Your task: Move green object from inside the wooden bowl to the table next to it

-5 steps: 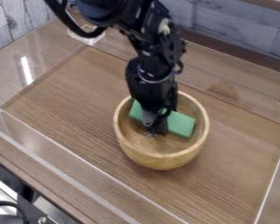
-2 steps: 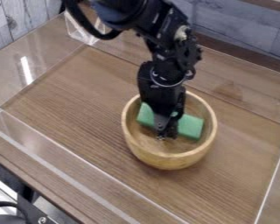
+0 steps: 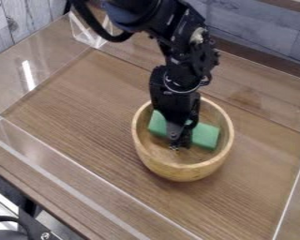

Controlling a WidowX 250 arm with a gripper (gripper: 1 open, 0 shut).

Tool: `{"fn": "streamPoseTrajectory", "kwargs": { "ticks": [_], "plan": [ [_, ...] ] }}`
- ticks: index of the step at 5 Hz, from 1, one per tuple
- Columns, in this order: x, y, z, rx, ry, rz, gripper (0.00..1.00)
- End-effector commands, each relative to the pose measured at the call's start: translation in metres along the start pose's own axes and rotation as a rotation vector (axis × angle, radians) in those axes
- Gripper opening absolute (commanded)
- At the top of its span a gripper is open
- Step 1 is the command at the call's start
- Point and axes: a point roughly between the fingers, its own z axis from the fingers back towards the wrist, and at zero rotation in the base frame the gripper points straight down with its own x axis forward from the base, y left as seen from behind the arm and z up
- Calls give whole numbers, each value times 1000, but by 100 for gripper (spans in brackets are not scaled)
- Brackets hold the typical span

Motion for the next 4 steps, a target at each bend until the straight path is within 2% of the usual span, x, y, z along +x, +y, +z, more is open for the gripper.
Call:
{"fn": "streamPoseTrajectory", "kwargs": {
  "ticks": [1, 2, 4],
  "plan": [
    [1, -15, 8, -51, 16, -13, 0],
    [6, -16, 6, -52, 16, -21, 0],
    [15, -39, 28, -47, 18, -48, 0]
  ]
}}
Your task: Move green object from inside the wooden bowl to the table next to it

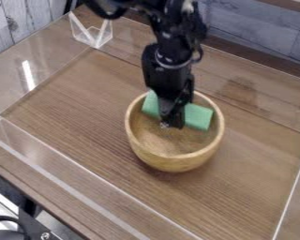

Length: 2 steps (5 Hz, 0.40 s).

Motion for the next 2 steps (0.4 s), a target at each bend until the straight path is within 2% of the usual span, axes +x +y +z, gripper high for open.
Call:
{"fn": "streamPoseTrajectory", "kwargs": {
  "ticks": [1, 2],
  "plan": [
    [3, -25, 27, -62, 14, -16, 0],
    [-2, -22, 36, -58, 19, -41, 0]
  ]
}}
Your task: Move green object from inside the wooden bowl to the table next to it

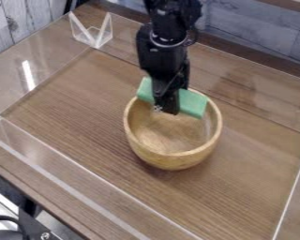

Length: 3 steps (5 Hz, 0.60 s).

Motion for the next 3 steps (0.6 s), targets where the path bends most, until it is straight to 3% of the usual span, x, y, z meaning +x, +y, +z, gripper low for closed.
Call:
{"fn": "streamPoseTrajectory", "kwargs": {
  "ticks": [1, 3],
  "plan": [
    [-9, -13, 27, -71, 19, -30, 0],
    [-1, -24, 33, -67, -3, 90, 0]
  ]
}}
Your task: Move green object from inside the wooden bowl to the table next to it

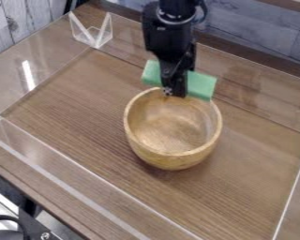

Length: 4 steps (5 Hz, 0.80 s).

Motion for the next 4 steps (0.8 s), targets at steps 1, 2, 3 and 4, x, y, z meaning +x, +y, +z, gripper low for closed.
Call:
{"fn": "streamPoseTrajectory", "kwargs": {
  "ticks": [1, 2, 3, 4],
  "plan": [
    [0, -20, 14, -45, 17, -13, 0],
    [4, -29, 18, -39, 27, -30, 0],
    [22, -30, 14, -45, 16, 21, 0],
    [45, -26, 7, -62, 3, 62, 0]
  ]
}}
